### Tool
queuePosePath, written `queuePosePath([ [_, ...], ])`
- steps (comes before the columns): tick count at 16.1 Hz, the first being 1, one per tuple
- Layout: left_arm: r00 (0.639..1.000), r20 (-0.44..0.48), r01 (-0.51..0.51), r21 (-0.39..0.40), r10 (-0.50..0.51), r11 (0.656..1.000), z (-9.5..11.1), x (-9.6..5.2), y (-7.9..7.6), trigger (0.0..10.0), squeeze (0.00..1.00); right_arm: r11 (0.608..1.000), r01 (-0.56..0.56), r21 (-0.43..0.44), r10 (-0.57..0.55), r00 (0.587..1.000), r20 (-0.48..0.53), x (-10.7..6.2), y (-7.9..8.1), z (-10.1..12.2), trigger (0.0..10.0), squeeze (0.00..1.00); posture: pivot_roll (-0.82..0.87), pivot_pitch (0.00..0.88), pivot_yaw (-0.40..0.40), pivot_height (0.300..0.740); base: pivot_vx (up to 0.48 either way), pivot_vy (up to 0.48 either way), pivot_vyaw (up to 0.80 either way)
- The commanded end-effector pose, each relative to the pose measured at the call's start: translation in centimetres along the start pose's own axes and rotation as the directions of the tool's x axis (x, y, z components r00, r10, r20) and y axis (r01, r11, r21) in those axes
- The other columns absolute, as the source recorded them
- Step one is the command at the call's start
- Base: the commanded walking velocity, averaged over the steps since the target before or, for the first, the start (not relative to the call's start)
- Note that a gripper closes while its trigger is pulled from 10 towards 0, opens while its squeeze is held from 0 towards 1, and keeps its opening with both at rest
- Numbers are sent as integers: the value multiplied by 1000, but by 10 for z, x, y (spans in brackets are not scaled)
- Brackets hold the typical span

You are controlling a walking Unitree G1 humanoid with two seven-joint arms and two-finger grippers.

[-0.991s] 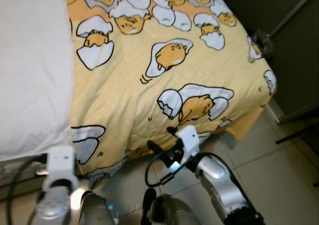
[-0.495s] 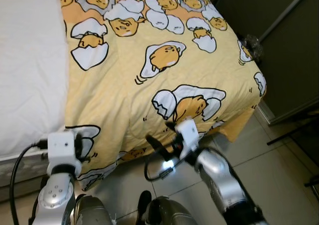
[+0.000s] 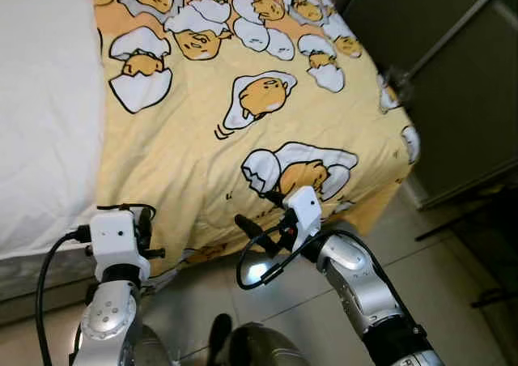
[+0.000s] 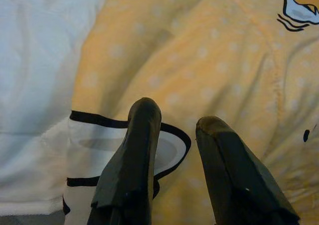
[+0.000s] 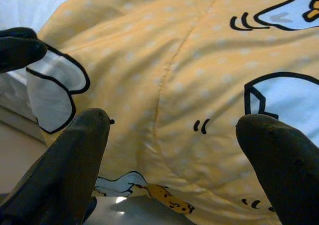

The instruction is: Clean up the room

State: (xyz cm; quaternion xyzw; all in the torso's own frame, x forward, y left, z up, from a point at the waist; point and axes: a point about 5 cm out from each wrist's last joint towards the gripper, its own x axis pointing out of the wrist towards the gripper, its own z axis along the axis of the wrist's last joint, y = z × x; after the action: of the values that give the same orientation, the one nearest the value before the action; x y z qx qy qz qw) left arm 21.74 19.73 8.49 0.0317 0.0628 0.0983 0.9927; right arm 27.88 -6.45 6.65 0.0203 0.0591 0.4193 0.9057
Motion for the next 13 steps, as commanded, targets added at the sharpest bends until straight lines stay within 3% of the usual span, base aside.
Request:
queuePosePath([
  [1, 1000, -1, 17, -4, -17, 1000, -2, -3, -9, 10000, 0, 1000, 19, 9, -18, 999, -35, -7, -8, -6, 10000, 0, 350, 186, -359, 740, 0, 0, 0],
  [6, 1000, 15, 24, 9, -24, 1000, 0, -7, -5, 10000, 0, 999, 44, 12, -44, 999, -19, -4, -10, -4, 10000, 0, 359, 157, -339, 740, 0, 0, 0],
  [11, 998, 47, 34, 85, -38, 996, 0, -15, -4, 10000, 0, 998, 67, -7, -67, 998, -17, -6, -13, -5, 10000, 0, 353, 136, -328, 740, 0, 0, 0],
  [12, 995, 63, 71, 74, -76, 995, 2, -16, -11, 10000, 1000, 997, 77, -15, -77, 997, -24, -7, -13, -6, 10000, 0, 355, 126, -327, 740, 0, 0, 0],
  [13, 995, 57, 72, 79, -77, 994, 1, -16, -12, 10000, 1000, 997, 77, -16, -78, 997, -24, -7, -13, -7, 10000, 0, 357, 122, -327, 740, 0, 0, 0],
])
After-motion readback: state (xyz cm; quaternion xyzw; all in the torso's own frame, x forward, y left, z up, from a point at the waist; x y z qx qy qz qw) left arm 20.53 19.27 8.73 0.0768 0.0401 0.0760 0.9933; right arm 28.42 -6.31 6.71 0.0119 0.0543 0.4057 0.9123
